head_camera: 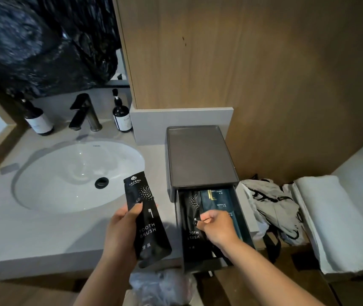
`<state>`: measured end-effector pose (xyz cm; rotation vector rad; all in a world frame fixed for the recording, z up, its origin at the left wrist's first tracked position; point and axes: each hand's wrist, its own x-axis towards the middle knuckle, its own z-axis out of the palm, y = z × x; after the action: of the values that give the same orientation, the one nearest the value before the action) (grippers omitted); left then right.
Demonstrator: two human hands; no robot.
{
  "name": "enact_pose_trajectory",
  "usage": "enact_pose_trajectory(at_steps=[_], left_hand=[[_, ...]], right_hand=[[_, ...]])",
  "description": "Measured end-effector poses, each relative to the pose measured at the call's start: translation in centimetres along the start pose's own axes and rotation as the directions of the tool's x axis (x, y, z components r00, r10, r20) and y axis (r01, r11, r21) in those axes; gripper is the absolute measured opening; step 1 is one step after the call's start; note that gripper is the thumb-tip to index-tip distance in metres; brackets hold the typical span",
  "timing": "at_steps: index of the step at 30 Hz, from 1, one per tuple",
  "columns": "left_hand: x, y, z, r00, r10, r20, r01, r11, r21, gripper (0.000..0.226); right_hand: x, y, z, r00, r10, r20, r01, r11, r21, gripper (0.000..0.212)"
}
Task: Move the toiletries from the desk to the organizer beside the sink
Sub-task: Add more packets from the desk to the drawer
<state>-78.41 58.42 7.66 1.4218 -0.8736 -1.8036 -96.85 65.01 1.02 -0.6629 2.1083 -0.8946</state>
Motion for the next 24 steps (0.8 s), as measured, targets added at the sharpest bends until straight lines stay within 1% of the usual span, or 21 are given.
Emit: enact_pose_trajectory(at_steps=[5, 9, 11, 14, 16, 19, 22, 24], left_hand=[[0.3, -0.5, 0.1, 0.999, 0.029, -0.023, -0.029, 1.000, -0.004, 0.024], [0.1, -0.9, 1.3, 1.000, 0.004, -0.013, -0.004, 1.000, -0.021, 0.022], [-0.1, -0.8, 1.9, 1.000, 0.003, 0.016, -0.003, 1.000, -0.023, 0.018], [0.1, -0.6, 2.5, 0.999, 0.019, 0.047, -0.018, 1.000, -0.025, 0.013], [0.1, -0.4, 2.7, 0.996, 0.030, 0.081, -0.028, 0.999, -0.018, 0.011], [0.2, 0.1, 3.0, 0.984, 0.062, 0.169, -0.071, 0.996, 0.051, 0.020], [0.2, 0.4, 3.4, 0.964, 0.077, 0.255, -0.088, 0.996, 0.030, 0.027], [0.4, 0.4, 3.7, 0.949, 0.084, 0.304, -0.088, 0.996, -0.002, 0.028]], right_hand=[[0.2, -0.3, -0.3, 0.997, -0.078, -0.020, 0.076, 0.994, -0.083, 0.019], [0.3, -0.1, -0.4, 0.971, -0.240, -0.026, 0.232, 0.959, -0.165, 0.030], [0.1, 0.1, -0.3, 0.950, -0.313, 0.008, 0.305, 0.920, -0.244, 0.036], [-0.1, 0.4, 0.0, 0.942, -0.325, 0.080, 0.333, 0.885, -0.324, 0.031], [-0.1, 0.5, 0.2, 0.943, -0.317, 0.105, 0.334, 0.883, -0.331, 0.029], [-0.1, 0.3, 0.1, 0.939, -0.327, 0.103, 0.342, 0.877, -0.336, 0.027], [0.2, 0.2, -0.1, 0.935, -0.348, 0.076, 0.352, 0.873, -0.336, 0.023], [0.1, 0.0, -0.2, 0.928, -0.373, 0.011, 0.366, 0.904, -0.219, 0.018]])
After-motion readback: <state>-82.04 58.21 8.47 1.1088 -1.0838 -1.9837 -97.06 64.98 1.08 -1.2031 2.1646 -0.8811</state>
